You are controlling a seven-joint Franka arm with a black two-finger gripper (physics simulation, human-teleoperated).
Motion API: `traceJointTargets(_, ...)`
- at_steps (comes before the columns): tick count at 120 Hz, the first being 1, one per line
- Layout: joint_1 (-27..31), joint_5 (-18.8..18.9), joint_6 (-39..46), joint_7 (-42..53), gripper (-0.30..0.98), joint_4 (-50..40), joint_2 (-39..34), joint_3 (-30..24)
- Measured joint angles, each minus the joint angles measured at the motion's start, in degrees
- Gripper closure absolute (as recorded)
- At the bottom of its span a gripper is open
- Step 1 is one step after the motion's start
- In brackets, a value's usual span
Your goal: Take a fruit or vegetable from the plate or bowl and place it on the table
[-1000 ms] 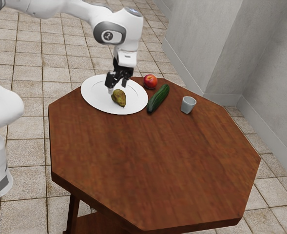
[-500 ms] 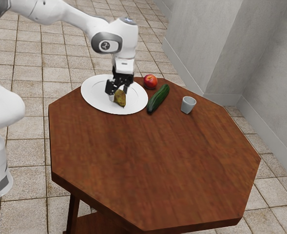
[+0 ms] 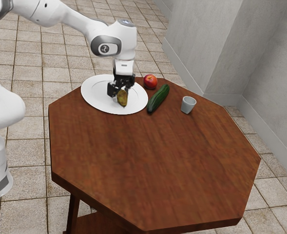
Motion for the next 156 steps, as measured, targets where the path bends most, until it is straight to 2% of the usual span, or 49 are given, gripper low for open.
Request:
traceJointTargets(8,0.02,0.04,0.26,0.22,0.31,0.11,-0.01,0.25)
traceJointTargets(34,0.0,0.03,-0.88,0.6,0.35,4.74,0.41,-1.23)
traceJointTargets(42,0.35,-0.35,-3.92,0.61,0.35,9.65,1.49,-6.39)
traceJointTargets(53,5.84,-3.82,-7.87,0.52,0.35,12.85,5.47,-20.37)
traceJointTargets(63,7.65,-7.4,-10.97,0.06,0.35,15.01,8.3,-29.75)
traceJointTargets(75,8.09,-10.55,-18.71,-1.36,0.36,21.18,11.42,-37.74)
traceJointTargets(85,7.79,-12.36,-23.07,-2.67,0.35,22.4,13.64,-41.7)
traceJointTargets(118,6.66,-19.3,-26.78,-5.92,0.36,22.27,24.19,-44.67)
traceJointTargets(132,6.59,-22.1,-22.12,-7.27,0.36,21.02,27.58,-44.7)
traceJointTargets(156,4.97,-25.98,-11.48,-9.51,0.35,20.32,27.43,-43.37)
